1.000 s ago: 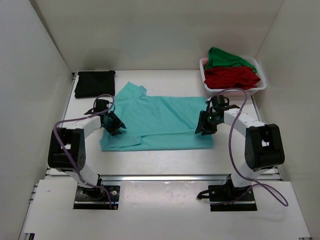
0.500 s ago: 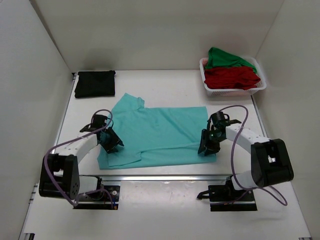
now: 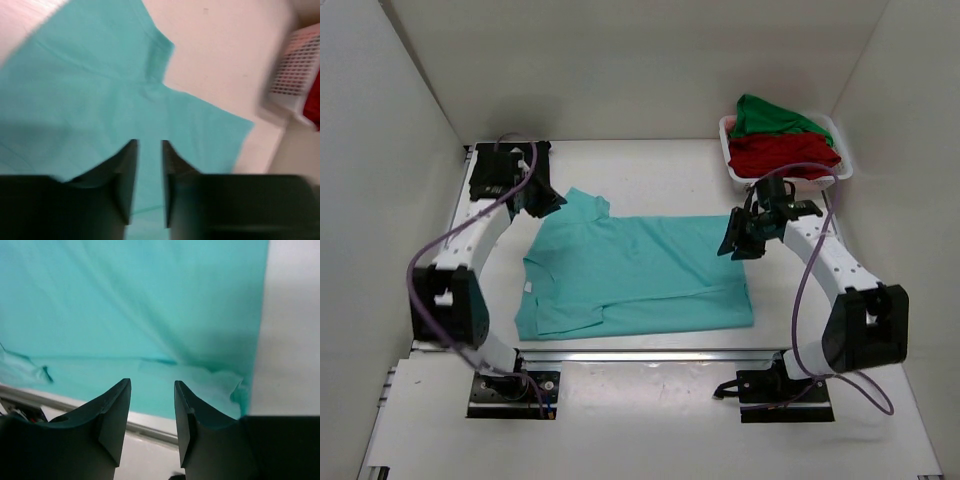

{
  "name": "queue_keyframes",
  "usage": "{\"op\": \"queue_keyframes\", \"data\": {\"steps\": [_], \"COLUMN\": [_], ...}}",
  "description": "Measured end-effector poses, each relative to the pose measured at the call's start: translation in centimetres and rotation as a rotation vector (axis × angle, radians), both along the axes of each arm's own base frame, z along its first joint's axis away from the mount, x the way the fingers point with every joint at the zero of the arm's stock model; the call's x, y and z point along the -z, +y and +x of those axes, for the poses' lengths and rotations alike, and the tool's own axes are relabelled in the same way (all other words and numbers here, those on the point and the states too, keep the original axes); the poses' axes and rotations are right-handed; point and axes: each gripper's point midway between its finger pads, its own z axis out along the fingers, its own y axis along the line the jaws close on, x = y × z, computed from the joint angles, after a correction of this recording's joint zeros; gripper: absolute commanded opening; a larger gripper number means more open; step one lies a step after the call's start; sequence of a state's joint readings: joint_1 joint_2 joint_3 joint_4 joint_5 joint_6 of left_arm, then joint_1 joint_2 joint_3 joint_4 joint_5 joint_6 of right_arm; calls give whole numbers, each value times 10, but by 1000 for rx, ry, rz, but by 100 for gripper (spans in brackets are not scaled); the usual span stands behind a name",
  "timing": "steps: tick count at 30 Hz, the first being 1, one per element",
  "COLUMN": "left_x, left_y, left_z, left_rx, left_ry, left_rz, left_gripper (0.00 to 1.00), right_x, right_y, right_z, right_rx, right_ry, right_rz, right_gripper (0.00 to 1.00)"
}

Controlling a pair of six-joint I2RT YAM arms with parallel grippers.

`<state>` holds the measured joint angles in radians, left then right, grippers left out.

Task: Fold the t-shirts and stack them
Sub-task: Fold the flattened tshirt in 1/3 of the way

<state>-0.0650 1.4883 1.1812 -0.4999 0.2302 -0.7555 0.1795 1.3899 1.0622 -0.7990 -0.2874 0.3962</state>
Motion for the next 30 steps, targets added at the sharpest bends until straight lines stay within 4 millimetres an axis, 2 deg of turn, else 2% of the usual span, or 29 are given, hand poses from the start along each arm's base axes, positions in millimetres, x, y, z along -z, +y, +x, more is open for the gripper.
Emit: {"op": "queue_keyframes", "data": {"steps": [3,6,8,11,14,19,23,27,28,30], "left_x": [30,76,103,124,130,131,143,149,149,149], "left_y": [9,21,31,44,54,64,59,43,38,28], "left_z": [45,77,85,103,116,128,126,125,125,126], "left_rx": [5,14,22,33,38,50,76,118,126,142], "left_ry": [51,128,185,216,212,193,209,203,199,190], "left_rz": [64,153,209,277,330,380,387,372,368,354], "left_gripper": [54,56,60,64,70,70,70,69,67,45], "right_x": [-3,4,11,21,29,42,54,63,65,70], "right_y": [-8,-15,-18,-21,-25,-33,-42,-53,-55,-58], "right_z": [36,67,77,83,87,93,108,129,135,146], "right_rx": [40,62,67,69,73,88,110,149,158,179], "right_ry": [-24,-28,-21,0,18,51,54,42,37,27], "right_rz": [-12,-33,-45,-58,-67,-91,-138,-181,-186,-190], "right_gripper": [38,37,37,35,35,35,37,42,45,50]}}
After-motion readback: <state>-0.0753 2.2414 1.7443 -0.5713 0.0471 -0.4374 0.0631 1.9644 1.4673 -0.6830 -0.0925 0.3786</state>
